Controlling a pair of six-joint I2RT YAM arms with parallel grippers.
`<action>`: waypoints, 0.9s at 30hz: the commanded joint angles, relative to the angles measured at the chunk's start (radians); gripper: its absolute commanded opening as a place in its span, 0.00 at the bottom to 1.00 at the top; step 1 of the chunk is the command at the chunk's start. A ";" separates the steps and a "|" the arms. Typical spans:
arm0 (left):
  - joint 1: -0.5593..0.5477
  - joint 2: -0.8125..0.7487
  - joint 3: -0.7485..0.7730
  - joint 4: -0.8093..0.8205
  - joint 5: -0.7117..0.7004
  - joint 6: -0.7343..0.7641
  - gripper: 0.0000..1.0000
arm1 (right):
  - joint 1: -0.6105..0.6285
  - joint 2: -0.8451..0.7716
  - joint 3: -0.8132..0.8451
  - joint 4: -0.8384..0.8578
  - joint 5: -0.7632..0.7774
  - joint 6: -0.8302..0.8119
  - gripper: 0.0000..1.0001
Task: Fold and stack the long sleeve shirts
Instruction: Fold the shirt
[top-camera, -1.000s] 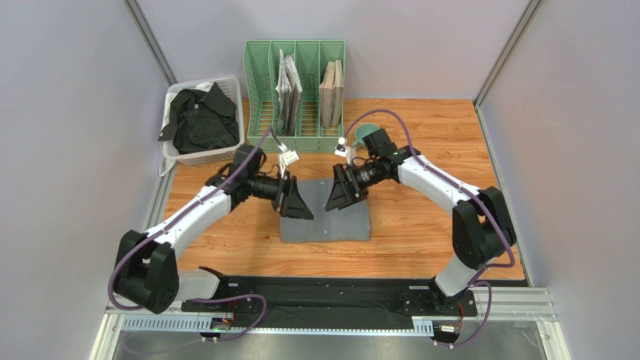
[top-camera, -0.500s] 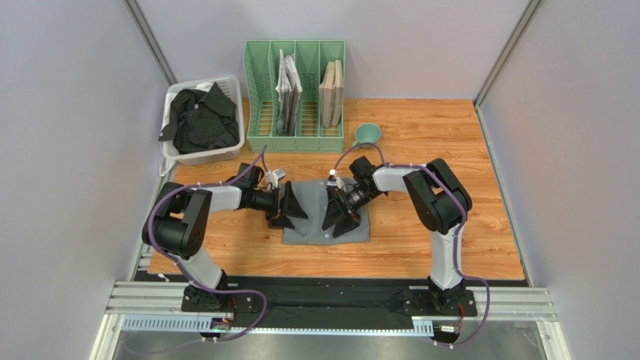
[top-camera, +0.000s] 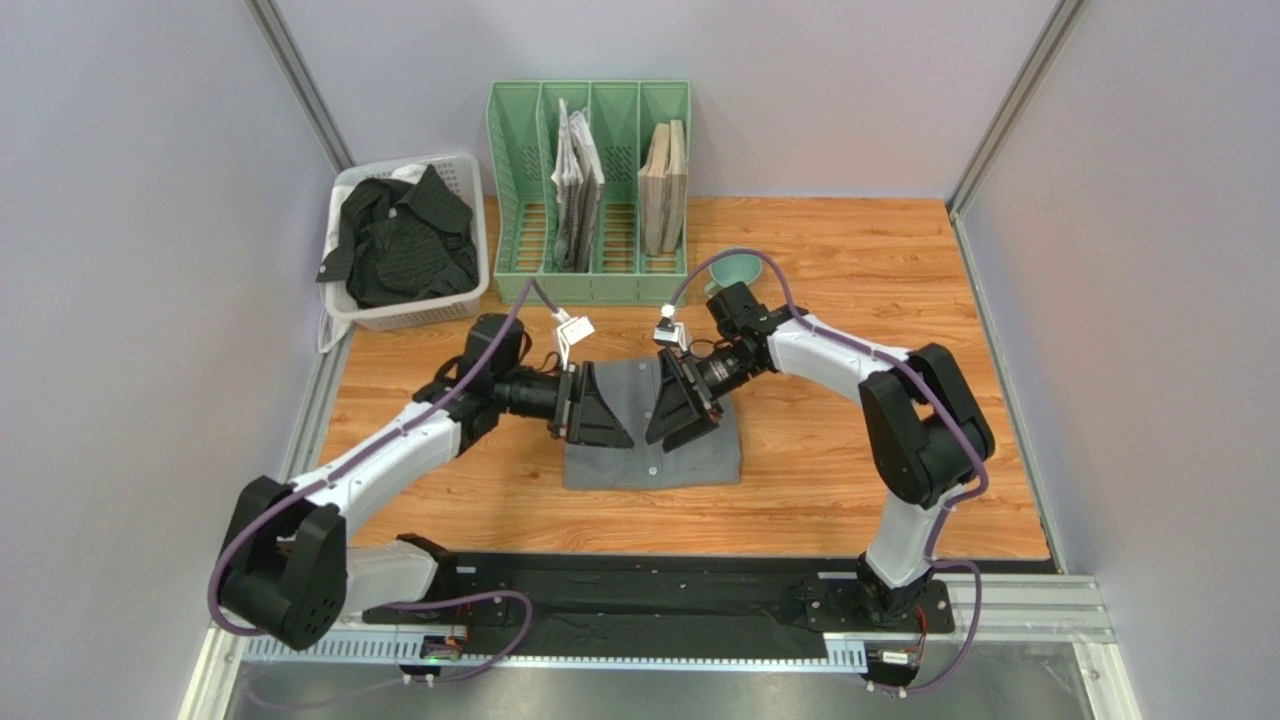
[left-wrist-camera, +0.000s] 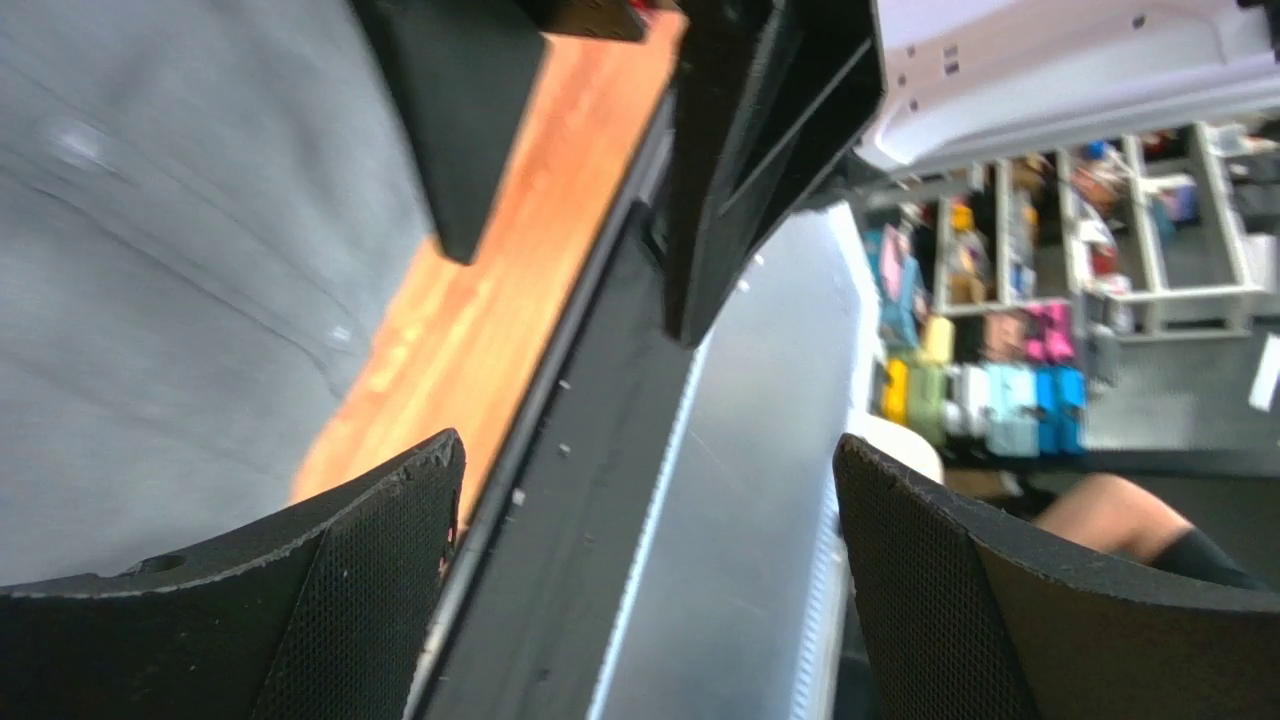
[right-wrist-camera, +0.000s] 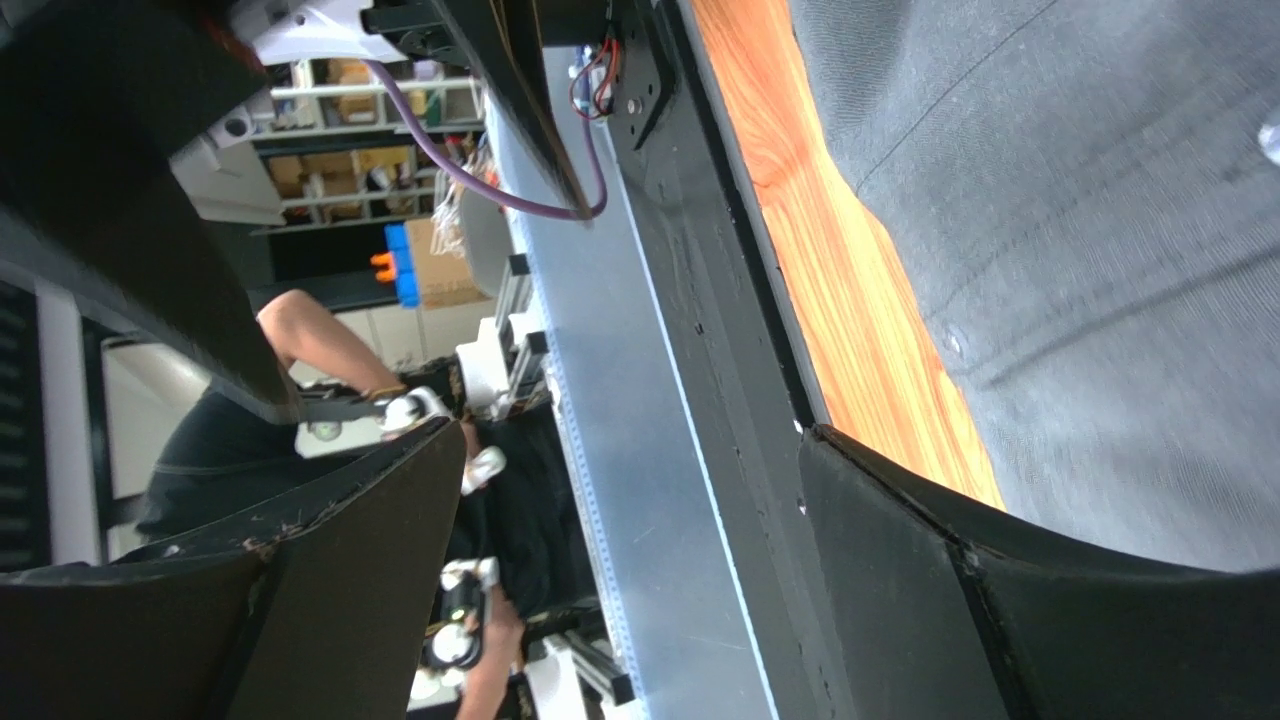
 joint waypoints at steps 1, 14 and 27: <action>-0.023 0.134 -0.120 0.186 -0.068 -0.176 0.96 | 0.035 0.096 -0.007 0.092 -0.050 0.053 0.88; 0.106 0.208 -0.119 -0.070 -0.183 -0.005 0.92 | -0.032 0.278 0.161 -0.521 -0.050 -0.489 0.82; 0.097 0.350 0.238 -0.061 -0.152 0.168 0.77 | -0.167 0.409 0.441 -0.254 0.229 -0.151 0.24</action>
